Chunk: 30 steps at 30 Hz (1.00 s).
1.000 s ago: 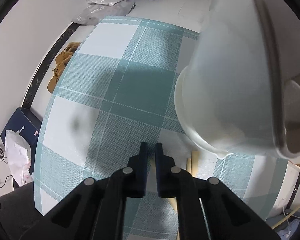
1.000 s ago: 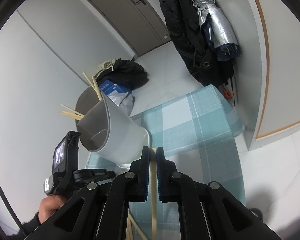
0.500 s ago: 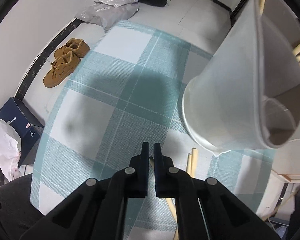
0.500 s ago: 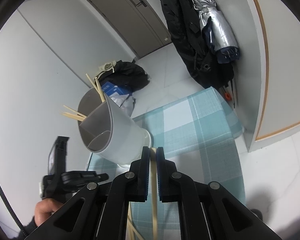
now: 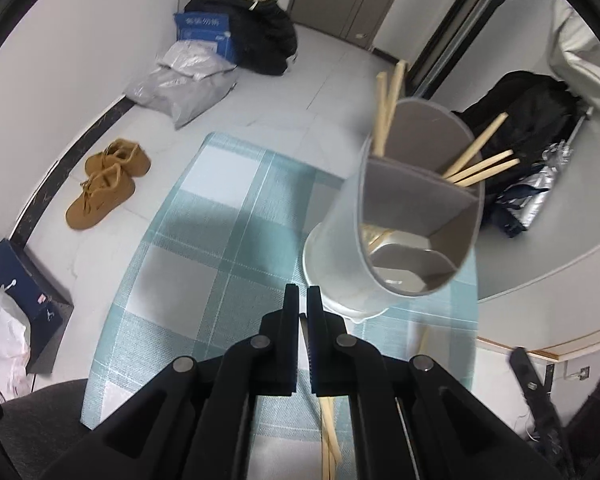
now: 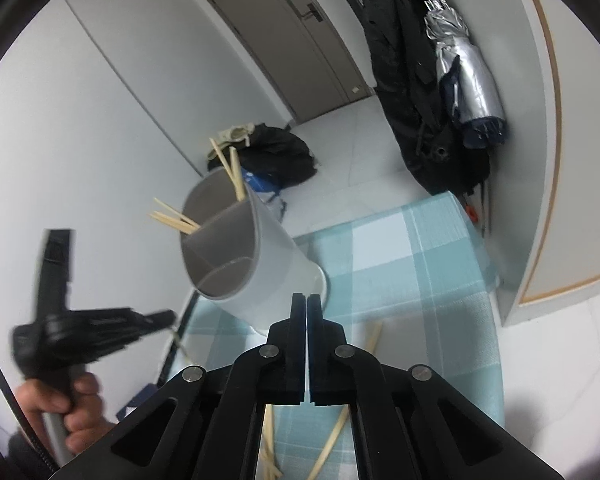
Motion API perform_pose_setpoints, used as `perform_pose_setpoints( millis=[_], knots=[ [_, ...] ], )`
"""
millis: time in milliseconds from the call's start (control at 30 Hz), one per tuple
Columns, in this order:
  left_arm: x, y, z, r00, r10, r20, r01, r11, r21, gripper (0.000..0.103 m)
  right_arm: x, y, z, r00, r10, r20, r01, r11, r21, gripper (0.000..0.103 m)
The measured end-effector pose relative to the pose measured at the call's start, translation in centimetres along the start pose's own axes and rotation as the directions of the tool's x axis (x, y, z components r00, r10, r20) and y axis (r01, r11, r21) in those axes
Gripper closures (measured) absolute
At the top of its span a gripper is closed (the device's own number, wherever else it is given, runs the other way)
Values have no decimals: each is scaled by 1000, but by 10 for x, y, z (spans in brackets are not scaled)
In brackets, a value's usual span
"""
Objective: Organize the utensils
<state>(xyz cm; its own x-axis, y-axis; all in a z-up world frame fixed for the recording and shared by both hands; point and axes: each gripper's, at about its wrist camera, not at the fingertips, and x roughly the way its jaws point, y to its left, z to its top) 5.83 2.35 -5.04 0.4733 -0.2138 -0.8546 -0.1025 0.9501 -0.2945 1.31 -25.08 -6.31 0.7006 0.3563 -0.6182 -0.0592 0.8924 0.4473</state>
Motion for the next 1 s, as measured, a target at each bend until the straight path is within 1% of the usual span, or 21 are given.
perform_pose_setpoints(
  millis=[33,167,233,333,367,433,467,567,633,700,800,867,933,967,1000],
  knots=[
    [-3,1,0,1000,-17,6,17,1000,3,102,3,-3,-1,1000,-4,-12,4,1000,7,100],
    [-17,2,-2,998,-57,25,57,998,9,102,15,-18,-5,996,-57,-72,60,997,43,100],
    [-22,4,-1,996,-78,31,78,997,7,102,26,-25,-7,989,-81,-121,89,994,60,96],
    [-27,8,1,993,-107,44,107,994,8,102,51,-33,-7,971,-103,-217,121,990,70,84],
    [-29,7,1,992,-117,49,117,993,10,102,61,-36,-5,961,-109,-255,131,989,73,77],
    [-31,8,0,989,-140,53,140,990,14,102,75,-40,-2,948,-118,-297,148,986,81,77],
    [-30,9,0,987,-150,52,149,989,15,102,84,-41,-1,937,-144,-319,172,983,63,76],
    [-28,15,0,981,-188,36,188,982,3,102,103,-38,0,914,-211,-348,228,974,8,76],
    [-29,18,0,979,-202,29,202,979,-1,102,109,-36,-2,913,-216,-346,237,971,17,76],
    [-29,20,1,975,-221,27,221,975,1,102,114,-32,-4,905,-234,-356,253,967,7,76],
    [-30,23,3,973,-227,33,227,974,9,102,120,-20,-4,889,-316,-331,308,948,-78,78],
    [-30,23,3,972,-234,31,234,972,12,102,123,-11,-7,872,-370,-321,345,929,-134,79],
    [-29,23,4,970,-244,22,243,970,16,102,126,-4,-11,853,-429,-299,387,902,-189,85],
    [-28,22,4,969,-247,18,247,969,17,102,126,-3,-12,850,-439,-291,394,897,-202,93],
    [-28,21,5,969,-245,16,244,969,19,102,127,-2,-11,855,-433,-287,388,900,-200,95]
  ],
)
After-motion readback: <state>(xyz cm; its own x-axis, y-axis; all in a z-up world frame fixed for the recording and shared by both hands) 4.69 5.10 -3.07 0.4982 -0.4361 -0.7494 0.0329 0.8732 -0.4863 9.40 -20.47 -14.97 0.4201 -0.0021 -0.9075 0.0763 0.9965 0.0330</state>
